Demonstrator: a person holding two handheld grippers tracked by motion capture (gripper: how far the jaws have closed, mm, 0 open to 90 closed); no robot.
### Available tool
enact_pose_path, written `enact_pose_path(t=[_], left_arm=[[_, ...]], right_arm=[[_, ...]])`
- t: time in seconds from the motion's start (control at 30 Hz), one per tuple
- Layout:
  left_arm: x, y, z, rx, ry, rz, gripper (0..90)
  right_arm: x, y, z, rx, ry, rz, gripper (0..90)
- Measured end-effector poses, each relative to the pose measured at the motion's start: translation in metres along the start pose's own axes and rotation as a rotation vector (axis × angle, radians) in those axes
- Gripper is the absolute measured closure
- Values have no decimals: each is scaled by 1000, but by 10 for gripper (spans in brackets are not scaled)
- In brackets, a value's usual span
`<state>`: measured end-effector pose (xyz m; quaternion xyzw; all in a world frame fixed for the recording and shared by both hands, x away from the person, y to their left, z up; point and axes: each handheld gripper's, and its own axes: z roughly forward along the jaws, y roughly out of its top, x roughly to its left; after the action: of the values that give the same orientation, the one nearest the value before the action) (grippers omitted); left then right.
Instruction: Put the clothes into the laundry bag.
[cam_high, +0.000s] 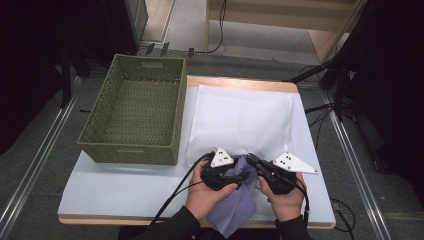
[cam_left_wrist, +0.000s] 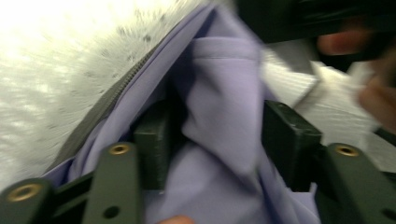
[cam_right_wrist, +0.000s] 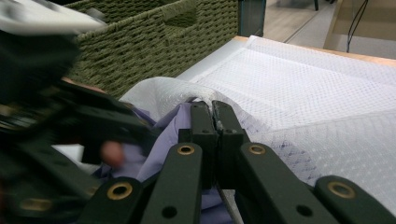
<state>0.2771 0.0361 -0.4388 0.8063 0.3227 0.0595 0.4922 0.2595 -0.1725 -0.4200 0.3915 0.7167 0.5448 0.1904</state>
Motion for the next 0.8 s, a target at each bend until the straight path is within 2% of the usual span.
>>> enact_pose_path(t=[0.03, 0.07, 0.1, 0.13, 0.17, 0.23, 0.27, 0.3, 0.43, 0.47, 0.57, 0.6, 0.63, 0.7, 0.73, 0.77, 0.8], left_arm=[[1, 0, -8, -10, -5, 16, 404], [3, 1, -16, -25, -1, 21, 388], [3, 1, -16, -25, -1, 21, 376], [7, 1, -26, -41, 1, 23, 376], [11, 1, -37, -57, 11, 15, 372], [28, -1, -65, -87, 52, -29, 364], [28, -1, -65, -87, 52, -29, 364], [35, -7, -78, -88, 88, -53, 360], [43, -24, -83, -38, 114, -86, 309], [45, -30, -82, -13, 121, -89, 284], [46, -40, -73, 36, 134, -105, 283], [45, -40, -71, 40, 140, -108, 310], [43, -39, -65, 46, 150, -100, 398], [42, -38, -61, 53, 145, -92, 509], [40, -37, -57, 65, 134, -84, 509], [39, -37, -53, 79, 123, -77, 628], [36, -35, -42, 134, 61, -60, 736]], right_arm=[[-1, 0, 0, 3, -2, 2, 899], [-1, 0, 0, 2, -3, 2, 899], [-2, -1, 0, 2, -4, 2, 899], [-2, -1, 0, 2, -4, 2, 899], [-2, -1, -1, 4, -5, 6, 899], [-2, -1, 0, 4, -7, 8, 899], [-3, -1, 0, 6, -7, 8, 899], [-3, -1, 0, 6, -7, 8, 899], [-3, -2, 1, 8, -8, 4, 898], [-2, -2, 1, 11, -9, 5, 898], [-2, -3, 2, 11, -9, 9, 899], [-2, -3, 2, 11, -8, 8, 899], [-2, -3, 3, 11, -7, 5, 898], [-2, -3, 3, 13, -6, 7, 899], [-2, -3, 3, 13, -6, 6, 899], [-2, -3, 3, 12, -5, 4, 899], [-2, -4, 3, 13, -4, 5, 899]])
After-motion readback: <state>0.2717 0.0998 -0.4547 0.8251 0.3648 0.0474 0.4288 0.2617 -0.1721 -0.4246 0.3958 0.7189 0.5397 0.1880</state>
